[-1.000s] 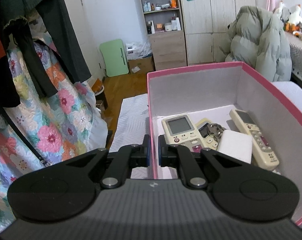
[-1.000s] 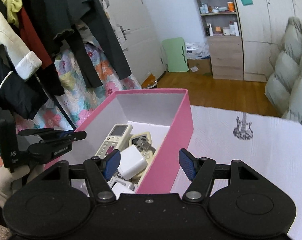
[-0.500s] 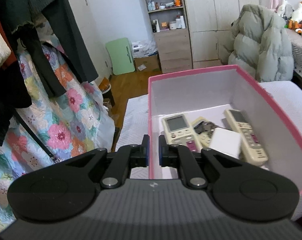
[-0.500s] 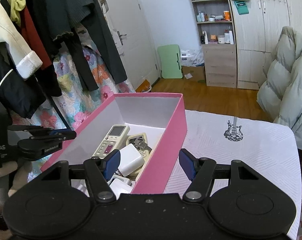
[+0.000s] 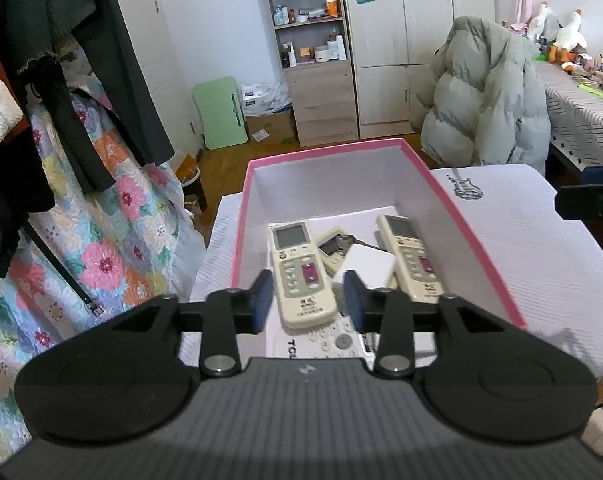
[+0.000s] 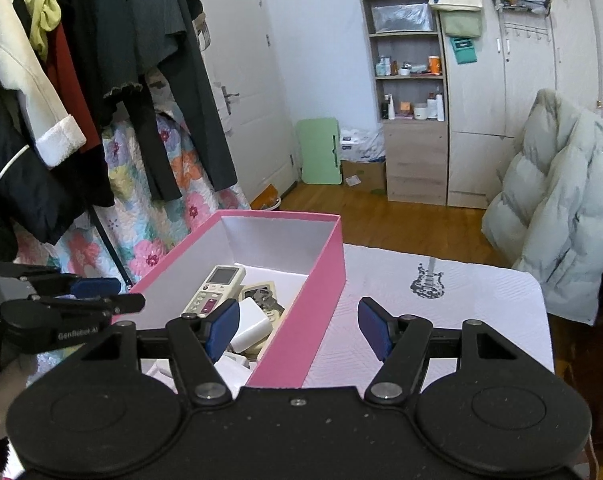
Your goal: Organize rigid objects
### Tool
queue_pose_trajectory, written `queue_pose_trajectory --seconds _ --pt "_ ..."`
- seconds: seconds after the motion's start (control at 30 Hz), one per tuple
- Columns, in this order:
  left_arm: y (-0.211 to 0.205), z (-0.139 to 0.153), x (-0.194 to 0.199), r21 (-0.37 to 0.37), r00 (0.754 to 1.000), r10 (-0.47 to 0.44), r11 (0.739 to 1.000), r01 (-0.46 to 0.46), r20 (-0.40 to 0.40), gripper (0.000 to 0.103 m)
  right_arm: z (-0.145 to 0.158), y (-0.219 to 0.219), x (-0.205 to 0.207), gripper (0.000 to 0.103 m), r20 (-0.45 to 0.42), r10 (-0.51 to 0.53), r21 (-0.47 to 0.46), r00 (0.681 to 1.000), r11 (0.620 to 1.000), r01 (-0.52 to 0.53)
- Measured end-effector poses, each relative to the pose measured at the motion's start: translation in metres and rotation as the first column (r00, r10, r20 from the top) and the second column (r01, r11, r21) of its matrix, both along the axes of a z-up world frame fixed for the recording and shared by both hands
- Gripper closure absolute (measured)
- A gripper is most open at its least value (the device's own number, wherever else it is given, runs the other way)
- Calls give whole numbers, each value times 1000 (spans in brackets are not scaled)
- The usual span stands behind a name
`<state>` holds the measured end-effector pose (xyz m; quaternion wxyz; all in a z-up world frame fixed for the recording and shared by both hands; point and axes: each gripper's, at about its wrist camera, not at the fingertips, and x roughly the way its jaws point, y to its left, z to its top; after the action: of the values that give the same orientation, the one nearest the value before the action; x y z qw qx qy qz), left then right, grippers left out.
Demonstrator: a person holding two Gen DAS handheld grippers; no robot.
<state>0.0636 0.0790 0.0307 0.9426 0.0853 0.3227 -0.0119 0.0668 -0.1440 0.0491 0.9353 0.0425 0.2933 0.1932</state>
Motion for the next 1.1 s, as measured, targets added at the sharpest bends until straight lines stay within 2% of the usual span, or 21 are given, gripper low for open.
queue_pose_trajectory --seconds 0.13,0.27,0.33,0.53,0.67,0.93,1.1 --pt "-3 4 -12 -2 1000 25 1000 -25 5 43 3 -2 -14 31 5 -33 -24 999 999 33" --pt "-4 4 -21 -34 999 47 998 -48 -22 36 3 -5 -27 27 4 -74 -34 997 997 74" --pt "-5 4 -25 -46 998 49 998 -50 -33 32 2 -8 -33 14 6 -97 -32 995 995 97" --pt "-19 4 -36 -36 998 51 998 -52 -29 6 -1 -14 -48 4 9 -188 -51 982 981 189" --pt "-24 1 -40 -51 997 62 997 -65 -53 4 -3 -20 -52 4 -32 -256 -79 966 964 253" --pt "-32 -7 -41 -43 988 97 994 -103 -117 4 -4 -27 -65 4 -46 -282 -77 958 957 279" --pt "-36 -5 -46 -54 989 94 993 -101 -115 4 -3 -26 -67 4 -38 -290 -94 956 954 286"
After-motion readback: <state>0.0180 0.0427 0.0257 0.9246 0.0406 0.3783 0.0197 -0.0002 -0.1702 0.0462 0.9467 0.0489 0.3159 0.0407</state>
